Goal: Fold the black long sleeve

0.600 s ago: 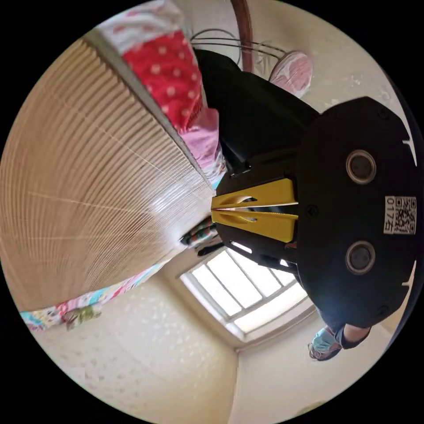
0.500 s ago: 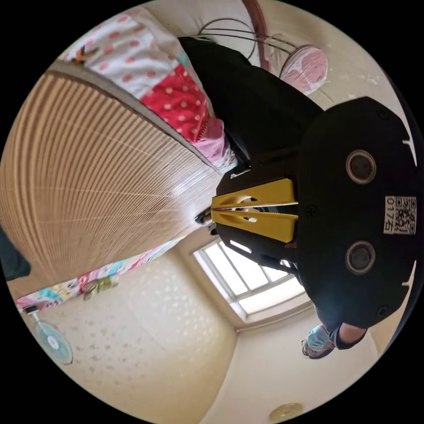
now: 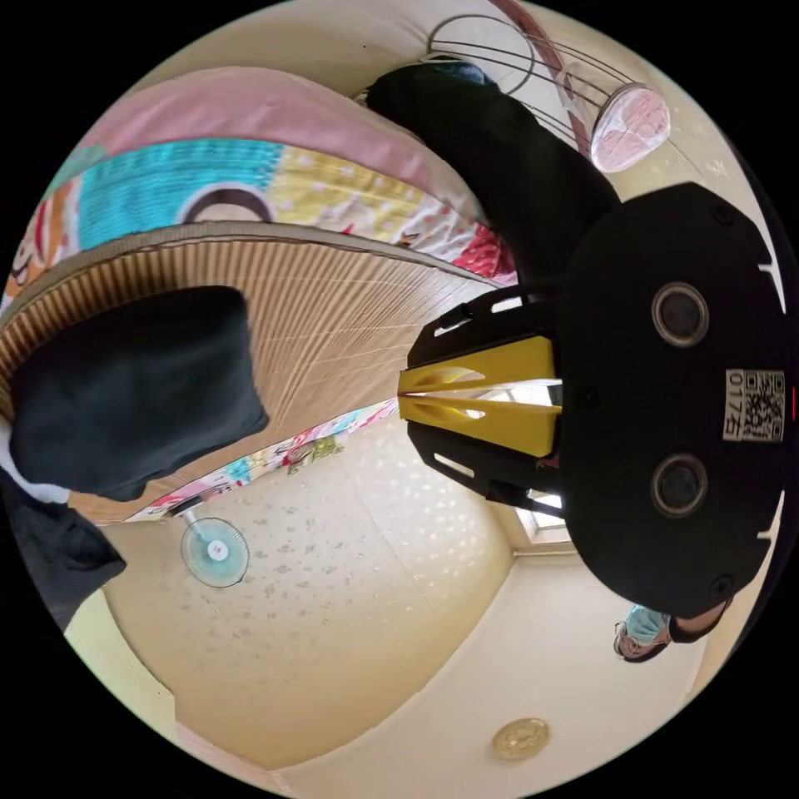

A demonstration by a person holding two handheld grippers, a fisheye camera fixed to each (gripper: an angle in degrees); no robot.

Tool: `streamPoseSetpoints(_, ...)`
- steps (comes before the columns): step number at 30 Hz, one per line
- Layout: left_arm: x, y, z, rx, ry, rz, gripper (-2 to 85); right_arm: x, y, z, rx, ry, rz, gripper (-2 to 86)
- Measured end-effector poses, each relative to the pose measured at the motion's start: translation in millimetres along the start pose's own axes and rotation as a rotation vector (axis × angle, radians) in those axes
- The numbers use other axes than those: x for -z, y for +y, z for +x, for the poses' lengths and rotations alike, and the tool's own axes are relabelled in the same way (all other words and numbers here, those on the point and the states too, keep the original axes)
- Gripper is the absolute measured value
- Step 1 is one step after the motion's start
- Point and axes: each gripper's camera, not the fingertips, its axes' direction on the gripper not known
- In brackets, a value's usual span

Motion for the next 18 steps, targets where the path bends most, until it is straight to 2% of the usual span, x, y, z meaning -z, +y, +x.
streamPoseSetpoints(3, -5.3, 10.5, -9.1, 0.081, -0.069, 0.048, -1.0, 17.6, -2.0, -9.2, -0.036, -0.071, 0.132, 1.5)
streamPoseSetpoints(5, -15.4, 21.4, -19.4, 0.121, -0.011, 0.092, -1.0, 31.3, -1.6, -14.5, -0.054, -0.101, 0.249, 3.0)
streamPoseSetpoints(7, -31.0, 36.2, -39.4, 0.178, 0.139, 0.140, -1.0, 38.6, -0.2, -15.0, -0.090, -0.088, 0.314, 5.4)
streamPoseSetpoints(11, -34.4, 70.9, -73.7, 0.312, 0.287, 0.324, -1.0, 47.2, 7.1, -17.7, -0.199, 0.096, 0.407, 9.9)
streamPoseSetpoints(15, -51.8, 110.9, -102.8, 0.465, 0.421, 0.472, -1.0, 31.2, -3.4, -32.6, -0.162, 0.338, 0.340, 9.2)
streamPoseSetpoints(18, -62.8, 130.9, -115.7, 0.523, 0.573, 0.592, -1.0, -7.9, -17.7, -37.1, -0.112, 0.495, 0.166, 6.9)
